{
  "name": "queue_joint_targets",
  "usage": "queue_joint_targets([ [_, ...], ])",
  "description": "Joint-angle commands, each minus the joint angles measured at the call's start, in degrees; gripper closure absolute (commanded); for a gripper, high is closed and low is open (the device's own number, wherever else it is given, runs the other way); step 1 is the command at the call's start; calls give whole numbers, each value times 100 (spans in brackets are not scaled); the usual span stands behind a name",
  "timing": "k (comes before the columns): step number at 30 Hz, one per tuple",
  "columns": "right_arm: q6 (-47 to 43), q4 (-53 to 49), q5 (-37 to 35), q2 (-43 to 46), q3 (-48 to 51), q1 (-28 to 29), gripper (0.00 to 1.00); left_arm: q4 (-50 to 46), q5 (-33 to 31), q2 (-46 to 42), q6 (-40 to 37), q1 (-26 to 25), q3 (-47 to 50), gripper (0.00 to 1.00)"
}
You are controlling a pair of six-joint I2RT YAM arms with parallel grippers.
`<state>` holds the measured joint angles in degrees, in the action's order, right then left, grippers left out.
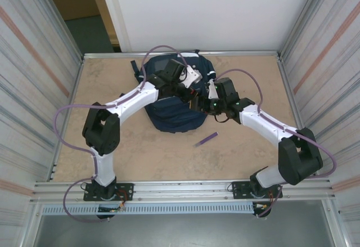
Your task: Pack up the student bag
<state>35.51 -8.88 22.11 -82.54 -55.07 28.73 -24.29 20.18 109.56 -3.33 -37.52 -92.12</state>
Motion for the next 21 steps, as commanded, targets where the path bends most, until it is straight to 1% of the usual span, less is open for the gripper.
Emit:
queue_joint_targets([
  [1, -49, 361, -506, -192, -30, 122, 49, 253, 460, -109, 707, -70, -282, 100],
  [5, -333, 601, -919, -380, -44, 396, 56, 283, 466, -136, 954, -124, -278, 100],
  [7, -400, 702, -1069, -466, -98, 474, 58, 327, 492, -145, 1098, -128, -255, 100],
  [8, -444, 721, -1231, -488, -133, 541, 58, 348, 525, -140, 1135, -133, -254, 100],
  [11, -632, 808, -1817, -553, -175, 723, 54, 392, 556, -128, 1193, -166, -246, 100],
  [15, -631, 937, -2613, -758, -181, 858, 57, 504, 608, -110, 1328, -178, -205, 100],
  [18, -591, 1095, -3286, -920, -171, 993, 62, 597, 678, -95, 1451, -186, -192, 100],
  [19, -558, 1171, -3406, -978, -171, 1027, 65, 609, 689, -86, 1478, -186, -195, 100],
  [21, -517, 1327, -3480, -1075, -166, 1057, 68, 628, 705, -64, 1515, -195, -200, 100],
])
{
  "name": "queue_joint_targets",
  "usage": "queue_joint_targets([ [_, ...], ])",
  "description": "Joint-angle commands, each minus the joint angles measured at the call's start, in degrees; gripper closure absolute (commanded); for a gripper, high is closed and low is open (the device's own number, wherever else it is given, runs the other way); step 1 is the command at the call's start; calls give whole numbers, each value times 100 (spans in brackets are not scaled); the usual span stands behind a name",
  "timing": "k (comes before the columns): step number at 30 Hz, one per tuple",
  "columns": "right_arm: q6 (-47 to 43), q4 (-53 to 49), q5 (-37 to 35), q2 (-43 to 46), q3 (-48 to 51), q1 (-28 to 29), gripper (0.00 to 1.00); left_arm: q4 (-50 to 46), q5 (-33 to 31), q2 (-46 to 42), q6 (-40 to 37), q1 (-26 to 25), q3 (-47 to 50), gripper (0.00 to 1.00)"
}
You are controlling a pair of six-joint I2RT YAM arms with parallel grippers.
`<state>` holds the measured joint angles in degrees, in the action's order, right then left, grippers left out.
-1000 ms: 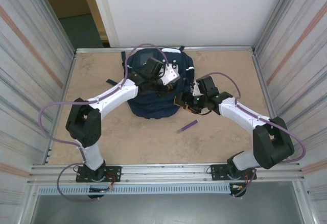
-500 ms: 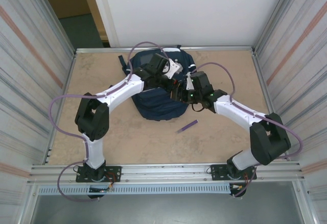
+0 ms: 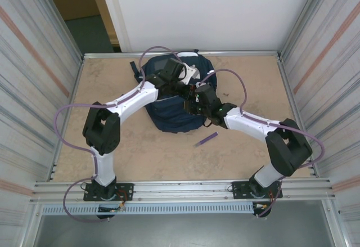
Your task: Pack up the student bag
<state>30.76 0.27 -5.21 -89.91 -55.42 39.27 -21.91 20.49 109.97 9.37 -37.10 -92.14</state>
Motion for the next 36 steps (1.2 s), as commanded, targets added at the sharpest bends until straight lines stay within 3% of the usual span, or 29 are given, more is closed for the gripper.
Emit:
queue_joint_targets([
  [1, -63, 462, -831, -393, -148, 32, 69, 384, 668, -107, 250, -244, -212, 100],
  [5, -182, 622, -751, -533, -204, 67, 80, 432, 690, -99, 310, -246, -195, 100],
  [11, -383, 1026, 367, -352, 27, 90, 100, 520, 615, -98, 317, -245, -204, 100],
  [20, -317, 1131, 1750, 17, 471, 210, 100, 557, 488, 80, 308, -220, -388, 100],
  [26, -33, 1520, 1658, 422, 1013, 83, 100, 556, 528, 67, 413, -227, -503, 100],
  [29, 26, 1561, 1728, 825, 1297, -157, 82, 562, 478, -21, 233, -206, -411, 100],
  [32, -65, 1270, 1875, 1283, 1472, -479, 74, 526, 516, -139, 37, -128, -263, 100],
  [36, -267, 491, 1799, 1978, 1522, -954, 66, 442, 368, -508, -421, -21, 115, 62],
])
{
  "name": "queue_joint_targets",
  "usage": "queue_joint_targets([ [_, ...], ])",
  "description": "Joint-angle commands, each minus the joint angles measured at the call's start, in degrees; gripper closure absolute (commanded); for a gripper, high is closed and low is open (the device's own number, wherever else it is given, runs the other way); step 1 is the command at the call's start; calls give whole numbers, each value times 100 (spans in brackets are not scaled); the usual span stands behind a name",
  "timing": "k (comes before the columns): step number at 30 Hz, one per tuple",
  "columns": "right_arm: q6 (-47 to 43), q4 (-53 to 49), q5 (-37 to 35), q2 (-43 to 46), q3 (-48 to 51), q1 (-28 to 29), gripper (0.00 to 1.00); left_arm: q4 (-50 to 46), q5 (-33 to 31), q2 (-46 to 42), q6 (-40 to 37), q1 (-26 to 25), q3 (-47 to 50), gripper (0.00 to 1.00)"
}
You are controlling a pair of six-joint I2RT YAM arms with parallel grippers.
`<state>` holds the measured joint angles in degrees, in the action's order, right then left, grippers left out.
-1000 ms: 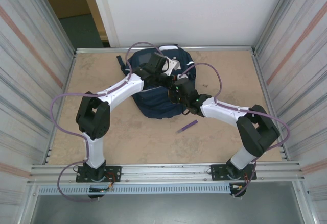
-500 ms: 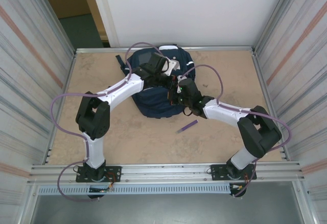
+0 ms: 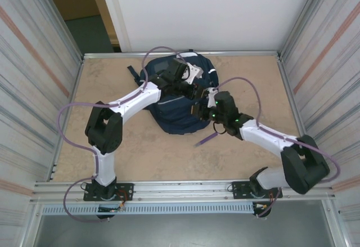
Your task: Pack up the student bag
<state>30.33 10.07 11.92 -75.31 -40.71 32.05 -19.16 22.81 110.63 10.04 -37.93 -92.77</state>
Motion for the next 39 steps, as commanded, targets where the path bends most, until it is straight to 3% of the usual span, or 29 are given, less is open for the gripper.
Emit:
queue_joint_targets([
  [1, -243, -633, 148, 648, 53, -360, 65, 106, 64, -671, -754, 63, 283, 57],
  [7, -132, -1635, 591, 999, -242, -1147, 62, -224, -187, -1169, -2647, 79, 1175, 45],
  [13, 240, -2141, 1167, 605, -518, -1560, 55, -416, -473, -1084, -4149, -6, 1632, 40],
  [20, 283, -2114, 1423, 287, -570, -1553, 51, -677, -1661, -333, -4536, 23, 1203, 38],
  [28, 282, -2088, 1336, 245, -497, -1483, 50, -307, -1829, -73, -4759, 23, 1364, 38],
  [30, 281, -2082, 1293, 230, -499, -1434, 50, -256, -2009, 12, -4653, 38, 1312, 46],
  [32, 281, -2096, 1254, 188, -515, -1367, 50, -290, -2093, 18, -4528, 49, 1188, 68],
  [36, 246, -2130, 1175, 76, -558, -1194, 50, -107, -1945, -238, -4581, 49, 1291, 100],
  [39, 89, -2131, 1086, -38, -626, -1059, 47, -194, -1457, -505, -4615, 38, 1306, 100],
])
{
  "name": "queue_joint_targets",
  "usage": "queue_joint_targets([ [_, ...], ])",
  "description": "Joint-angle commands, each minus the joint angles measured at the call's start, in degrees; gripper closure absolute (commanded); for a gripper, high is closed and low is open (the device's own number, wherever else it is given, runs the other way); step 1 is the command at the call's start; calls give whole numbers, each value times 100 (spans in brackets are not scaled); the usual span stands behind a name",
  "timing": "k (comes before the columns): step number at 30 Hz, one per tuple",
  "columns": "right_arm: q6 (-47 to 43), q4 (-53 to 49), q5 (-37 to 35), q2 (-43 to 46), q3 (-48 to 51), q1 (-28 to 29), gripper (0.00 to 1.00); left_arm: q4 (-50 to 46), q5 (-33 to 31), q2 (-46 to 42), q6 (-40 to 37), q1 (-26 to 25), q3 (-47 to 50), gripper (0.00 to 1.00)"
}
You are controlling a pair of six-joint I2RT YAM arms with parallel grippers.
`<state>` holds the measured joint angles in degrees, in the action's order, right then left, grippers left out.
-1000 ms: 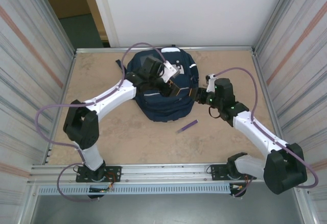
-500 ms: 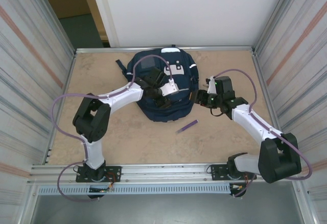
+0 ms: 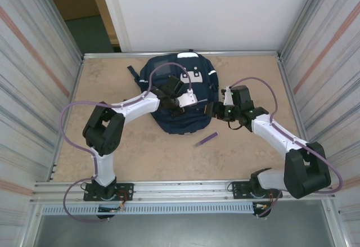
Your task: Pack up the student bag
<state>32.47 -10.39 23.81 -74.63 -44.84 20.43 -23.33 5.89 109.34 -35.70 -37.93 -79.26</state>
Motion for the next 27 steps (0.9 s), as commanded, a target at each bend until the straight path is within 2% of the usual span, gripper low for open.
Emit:
queue_joint_targets([
  [1, -221, -73, -137, -146, -245, 165, 47, 150, 455, -471, -26, 40, -64, 100],
  [5, -377, 68, -227, -452, -460, 307, 45, -165, 1257, -676, 18, 50, -211, 100],
  [10, -124, 406, -517, -875, -755, 429, 49, -228, 1951, -739, 164, 80, -311, 100],
  [16, -390, 221, -1047, -1333, -1251, 664, 53, -317, 2494, -603, 507, 161, -551, 100],
  [23, -407, 61, -1898, -1555, -1359, 997, 60, -159, 2995, -559, 925, 242, -625, 100],
  [27, -347, 112, -2105, -1546, -1315, 1077, 79, 9, 3107, -587, 1036, 255, -530, 100],
])
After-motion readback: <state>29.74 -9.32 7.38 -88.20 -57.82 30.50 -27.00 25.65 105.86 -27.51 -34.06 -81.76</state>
